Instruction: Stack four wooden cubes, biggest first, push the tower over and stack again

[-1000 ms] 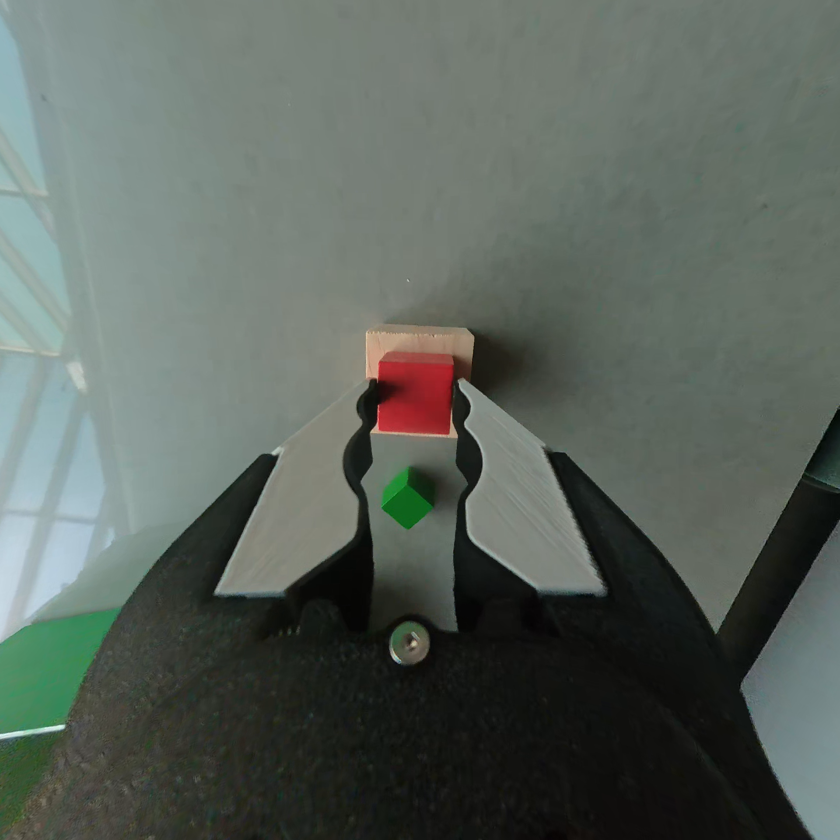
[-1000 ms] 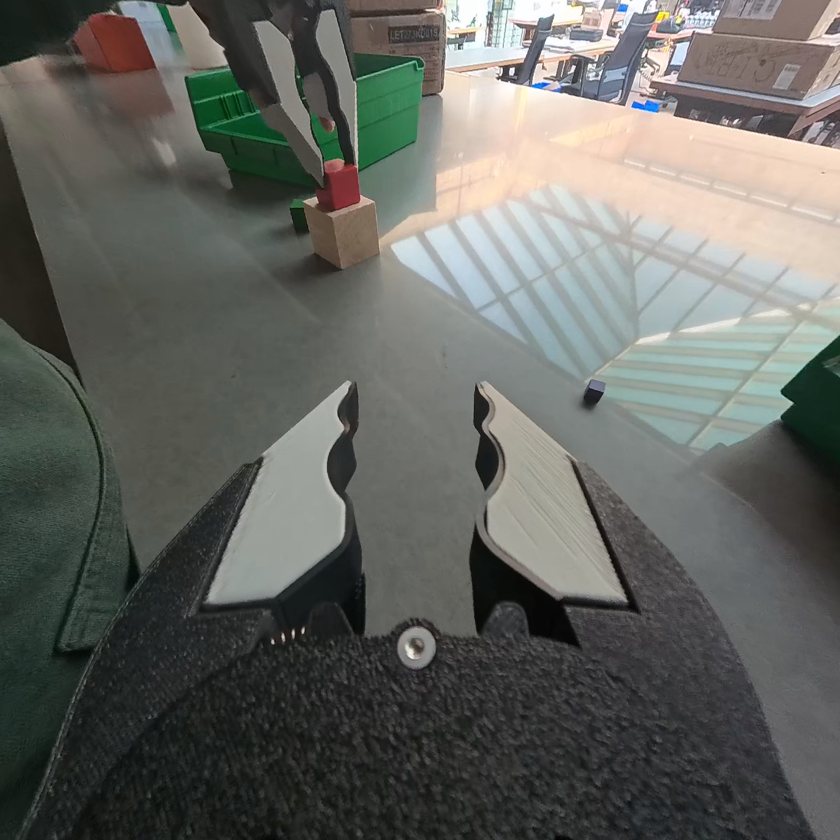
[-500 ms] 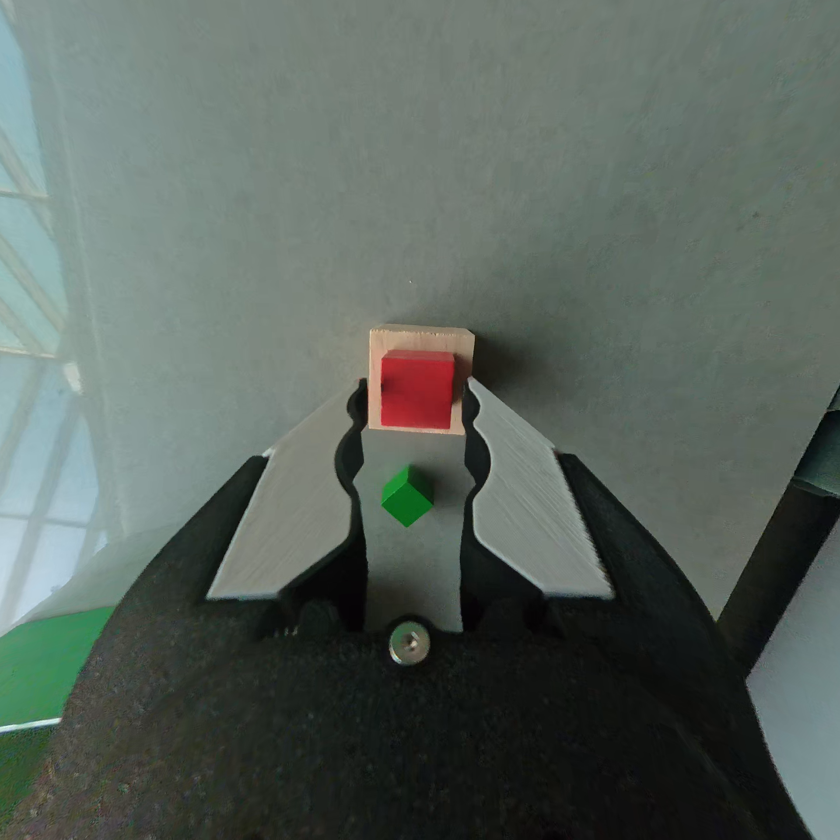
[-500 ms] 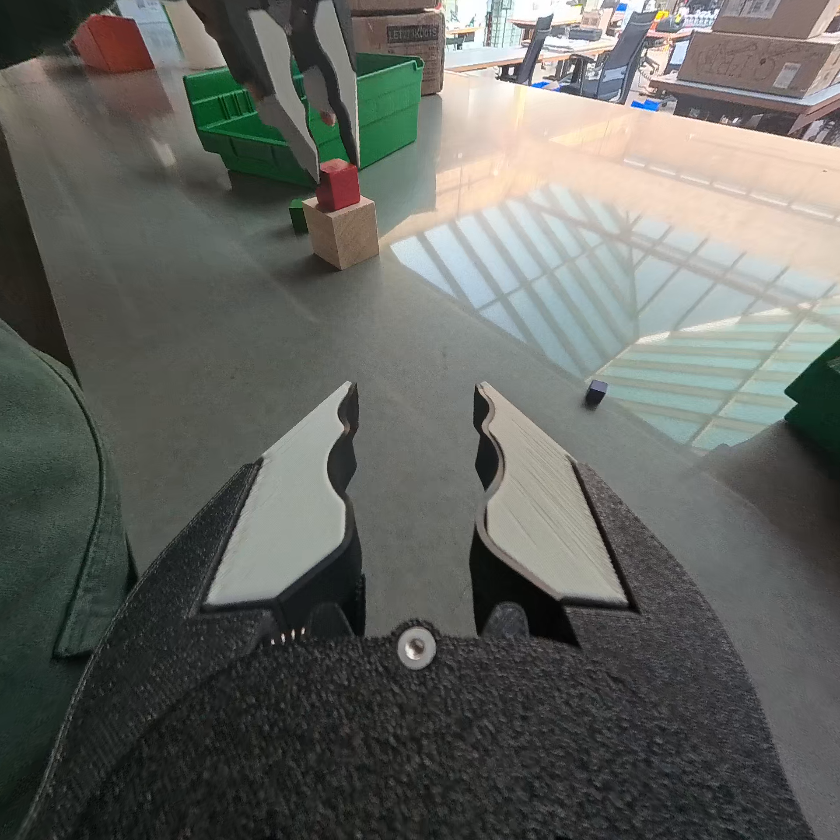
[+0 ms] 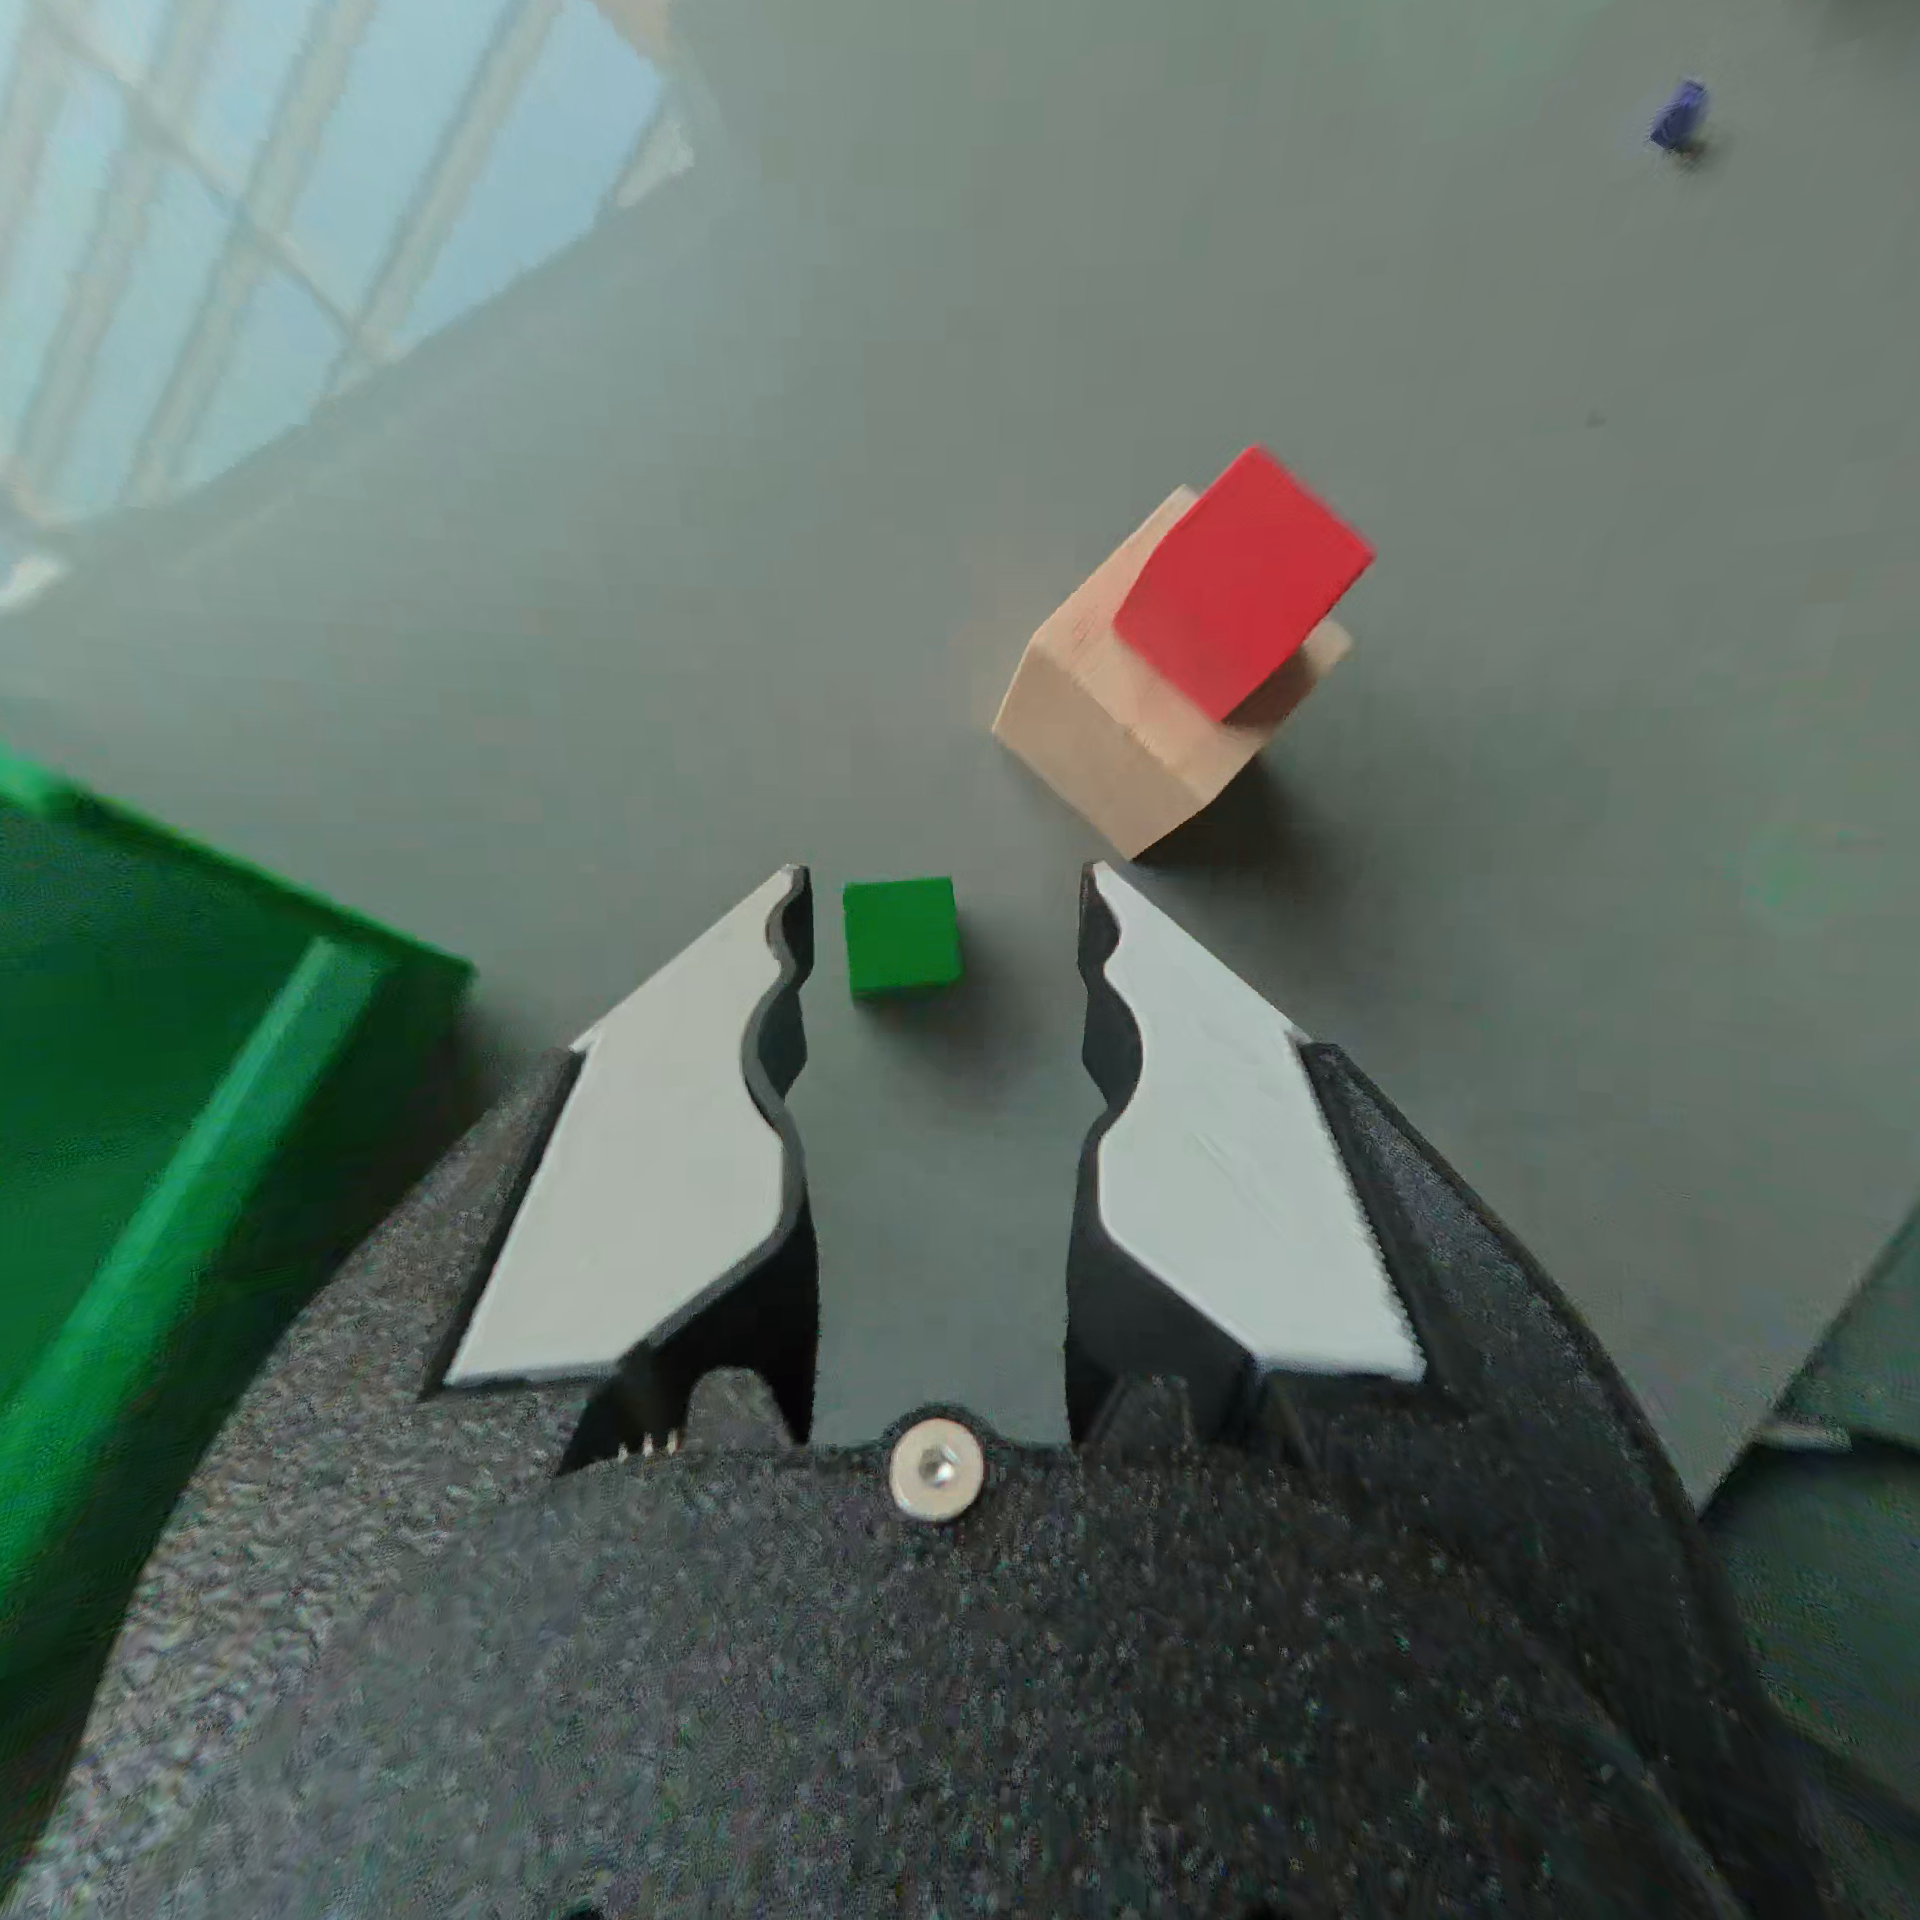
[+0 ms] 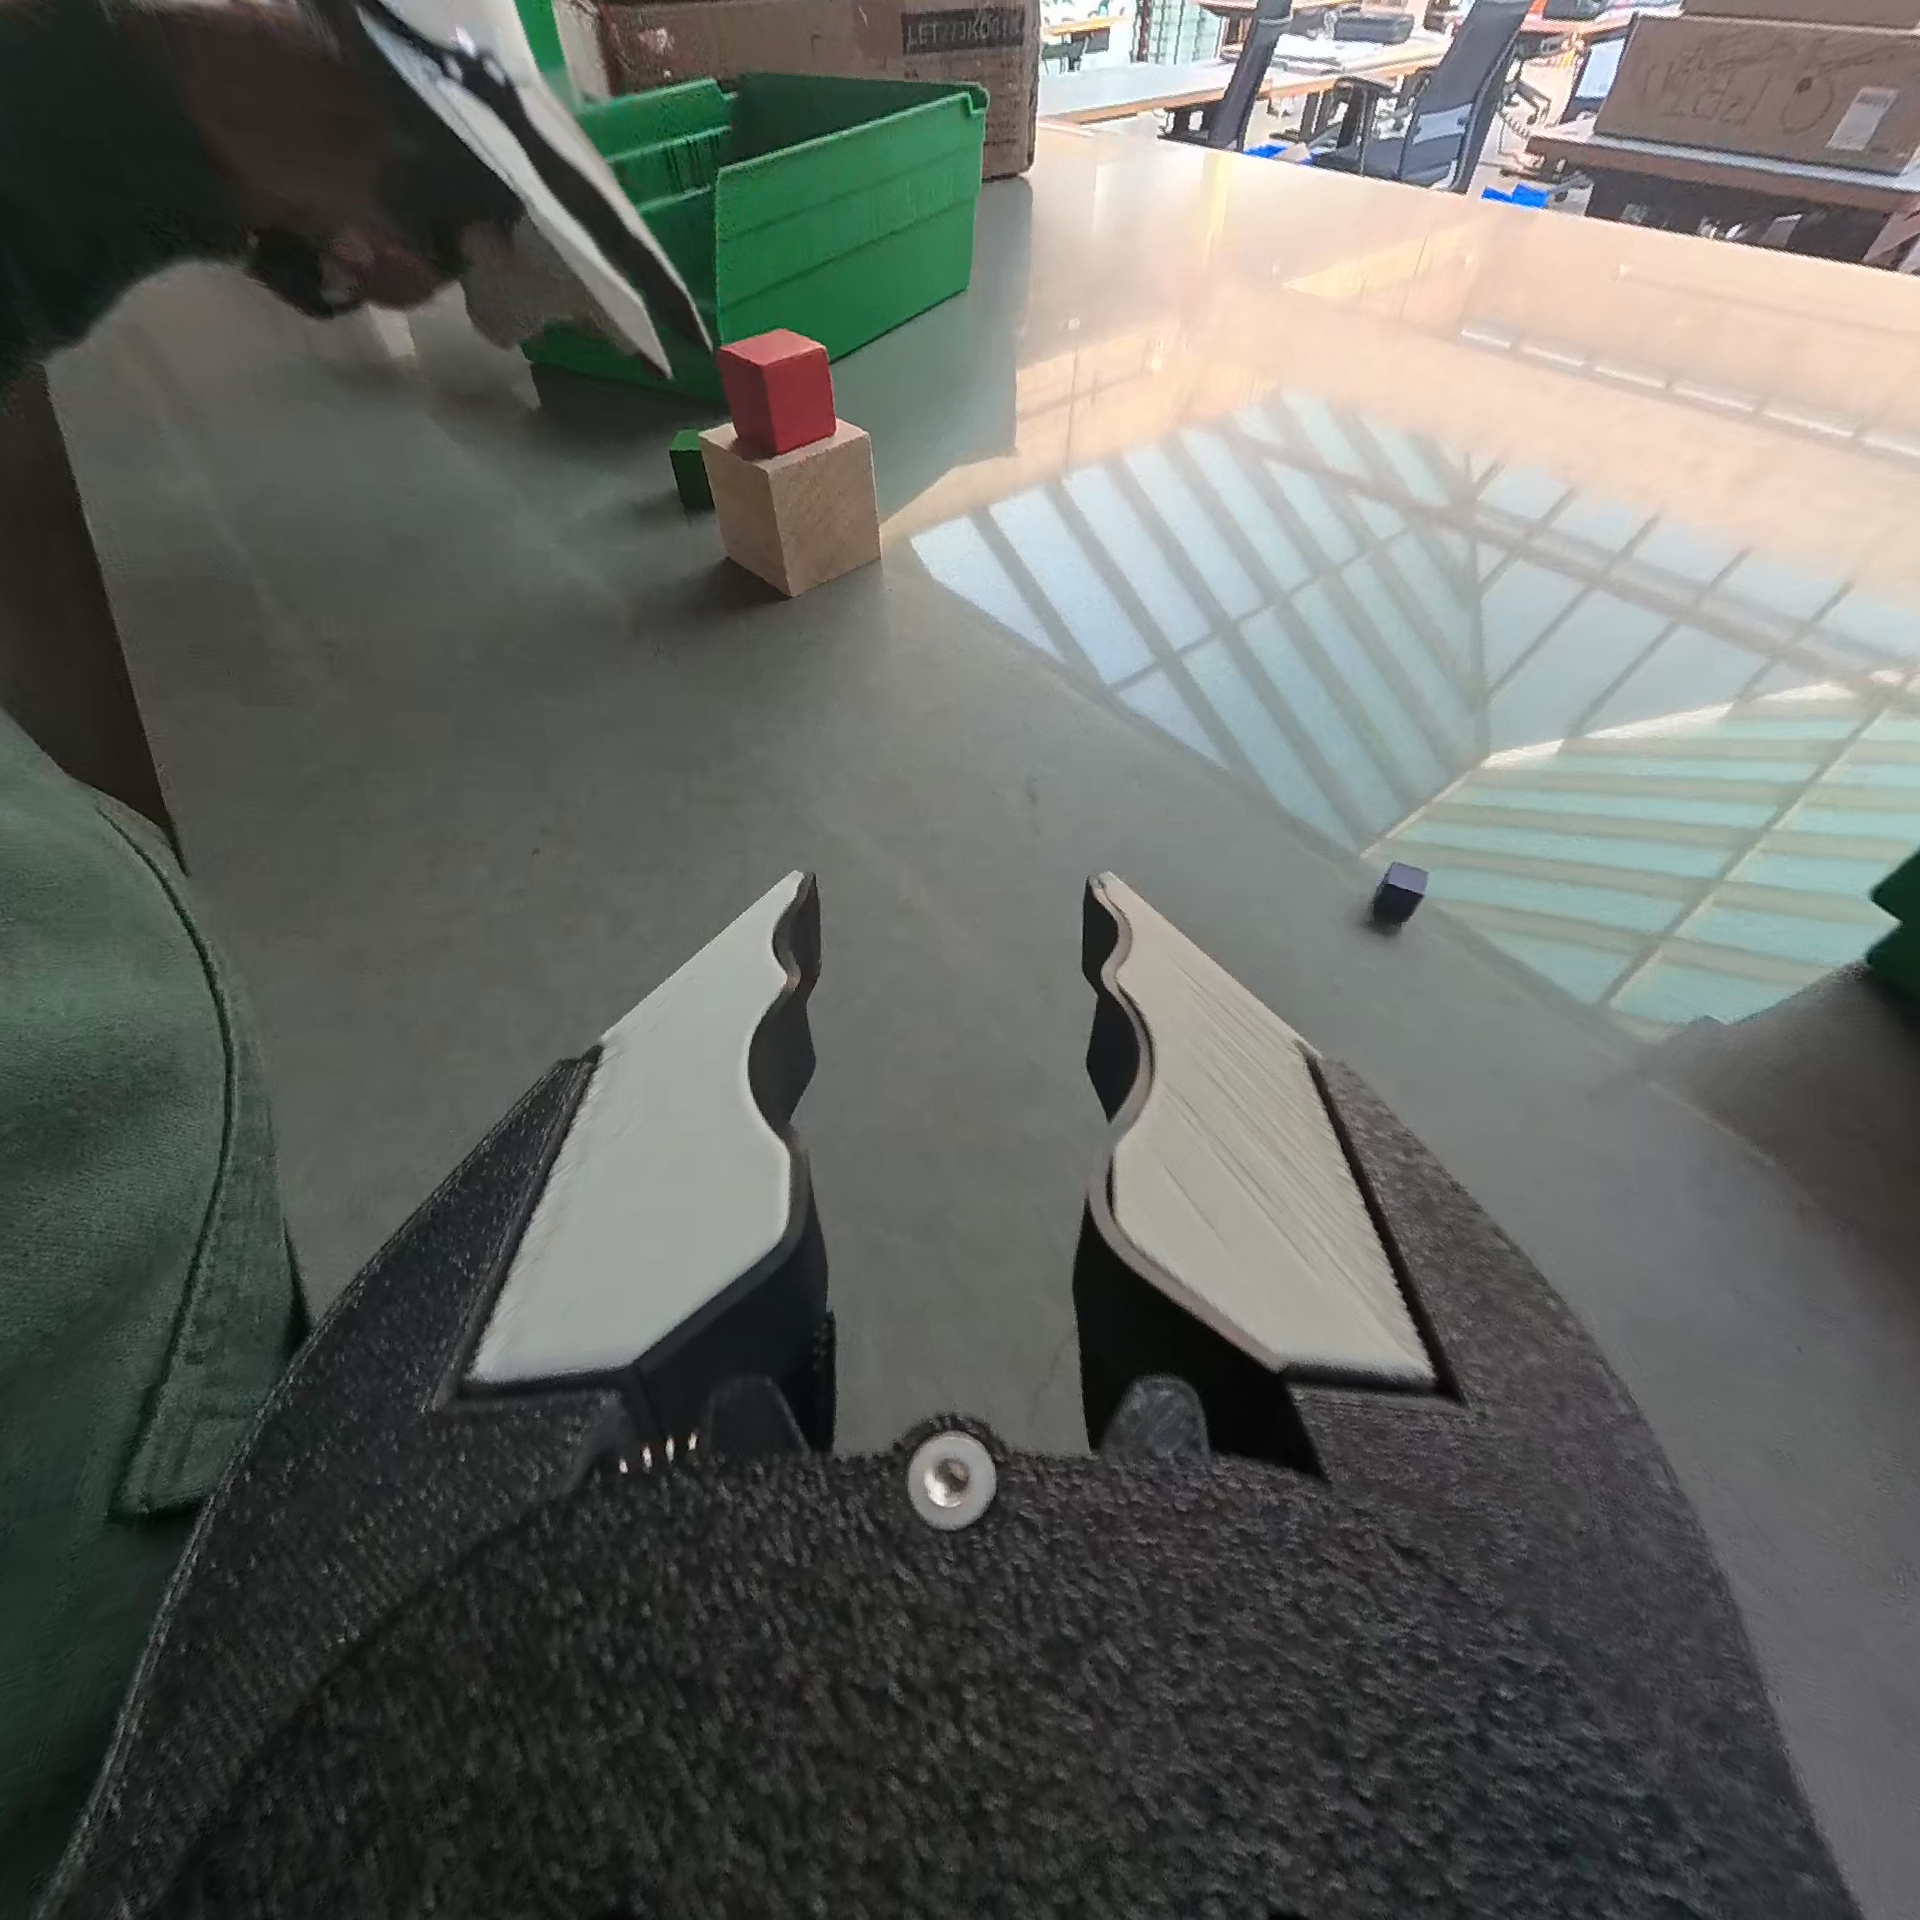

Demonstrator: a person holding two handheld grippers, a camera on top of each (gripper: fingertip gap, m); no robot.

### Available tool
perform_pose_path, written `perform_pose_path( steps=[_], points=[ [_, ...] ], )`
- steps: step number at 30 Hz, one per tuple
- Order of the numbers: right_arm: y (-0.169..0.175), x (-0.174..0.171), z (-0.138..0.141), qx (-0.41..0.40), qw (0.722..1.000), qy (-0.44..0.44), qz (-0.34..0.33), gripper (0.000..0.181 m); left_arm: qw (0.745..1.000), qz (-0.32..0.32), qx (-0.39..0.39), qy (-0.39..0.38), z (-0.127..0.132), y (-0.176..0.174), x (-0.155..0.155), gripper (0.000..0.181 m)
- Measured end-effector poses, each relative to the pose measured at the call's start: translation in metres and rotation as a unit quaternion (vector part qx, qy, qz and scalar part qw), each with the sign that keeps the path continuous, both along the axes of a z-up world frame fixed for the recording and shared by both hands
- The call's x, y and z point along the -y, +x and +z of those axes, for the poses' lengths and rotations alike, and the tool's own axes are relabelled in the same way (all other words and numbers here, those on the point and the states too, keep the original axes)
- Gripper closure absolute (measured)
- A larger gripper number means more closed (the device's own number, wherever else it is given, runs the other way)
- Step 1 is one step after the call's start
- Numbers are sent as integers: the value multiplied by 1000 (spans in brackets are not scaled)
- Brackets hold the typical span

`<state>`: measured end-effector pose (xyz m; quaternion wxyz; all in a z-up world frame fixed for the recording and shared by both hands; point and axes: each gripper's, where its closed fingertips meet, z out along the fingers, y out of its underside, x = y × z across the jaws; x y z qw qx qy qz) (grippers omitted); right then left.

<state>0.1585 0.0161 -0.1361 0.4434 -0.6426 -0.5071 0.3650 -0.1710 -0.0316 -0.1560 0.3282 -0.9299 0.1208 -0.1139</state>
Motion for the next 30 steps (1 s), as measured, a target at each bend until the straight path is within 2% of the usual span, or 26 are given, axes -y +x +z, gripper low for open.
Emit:
perform_pose_path(
  steps=[2, 6, 9, 11, 13, 15, 18, 20, 22, 26, 30],
  points=[
    [-3, 1, 0, 1, 1000, -1, 4, 131, 999, 48, -3, 12, -17, -3, 5, 131],
    [-8, 2, -1, 6, 1000, -2, 13, 131, 994, 101, -20, 29, -35, -6, 7, 133],
    [-9, 2, -1, 9, 1000, -1, 18, 131, 994, 99, -29, 28, -41, -4, 5, 138],
    [-9, 2, -1, 10, 1000, 0, 18, 131, 994, 90, -48, 31, -42, -5, 2, 154],
    [-7, 1, 0, 9, 1000, -1, 16, 131, 994, 72, -61, 48, -36, -4, -2, 155],
    [-5, 0, 0, 9, 1000, -1, 13, 131, 995, 27, -56, 83, -10, 5, -8, 155],
    [-3, 0, 0, 8, 1000, -2, 13, 131, 990, -51, -30, 130, 50, 20, -19, 155],
    [-5, 0, -1, 7, 1000, -2, 15, 131, 985, -118, -8, 126, 81, 35, -25, 155],
    [-8, 1, 0, 5, 1000, -1, 20, 131, 972, -206, -10, 114, 98, 54, -25, 155],
    [-11, 4, 0, 3, 1000, 2, 23, 131, 952, -295, -37, 71, 90, 71, -35, 155],
    [-6, 4, 1, 4, 1000, 3, 14, 131, 946, -319, -52, 32, 63, 71, -37, 155]
  ],
)
